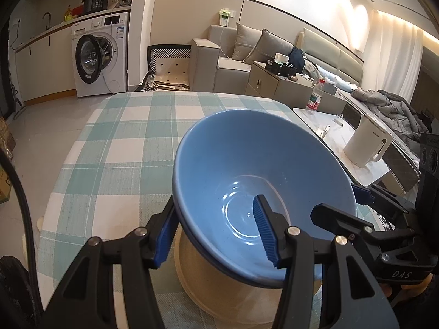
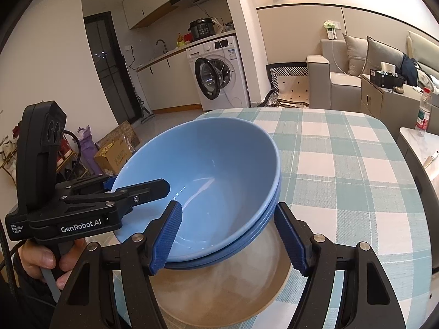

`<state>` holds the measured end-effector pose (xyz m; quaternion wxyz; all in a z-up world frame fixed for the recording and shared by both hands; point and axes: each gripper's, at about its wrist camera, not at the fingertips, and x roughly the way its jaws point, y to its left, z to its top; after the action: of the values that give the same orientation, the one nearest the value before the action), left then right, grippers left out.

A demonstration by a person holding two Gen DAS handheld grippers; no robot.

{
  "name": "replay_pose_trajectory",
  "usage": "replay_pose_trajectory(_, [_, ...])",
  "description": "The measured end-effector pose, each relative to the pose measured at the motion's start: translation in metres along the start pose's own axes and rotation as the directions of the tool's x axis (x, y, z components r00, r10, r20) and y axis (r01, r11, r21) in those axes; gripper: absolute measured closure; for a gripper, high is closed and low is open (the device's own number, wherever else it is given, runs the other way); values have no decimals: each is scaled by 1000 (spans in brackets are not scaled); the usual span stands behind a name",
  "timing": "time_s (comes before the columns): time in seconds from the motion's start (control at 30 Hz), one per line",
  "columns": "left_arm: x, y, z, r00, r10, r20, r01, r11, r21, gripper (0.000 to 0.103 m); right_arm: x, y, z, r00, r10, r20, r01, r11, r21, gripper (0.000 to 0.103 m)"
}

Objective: Organize plates and bowls
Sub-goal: 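Lower the nested bowls onto the beige plate stack with both tools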

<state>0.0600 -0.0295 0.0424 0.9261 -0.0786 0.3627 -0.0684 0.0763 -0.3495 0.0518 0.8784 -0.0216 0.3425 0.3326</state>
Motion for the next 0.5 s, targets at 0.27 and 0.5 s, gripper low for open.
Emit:
replay_pose_trajectory(0.27, [13,3,-4,999,-3,-34,3,1000,1,50,8,1,-5,999,-20,-30,20,1000,-4,31])
replay_pose_trajectory(0.5, [21,3,-7,999,2,-46,-2,1000,10,50,8,6,-7,998,-54,-21,53,998,-41,31])
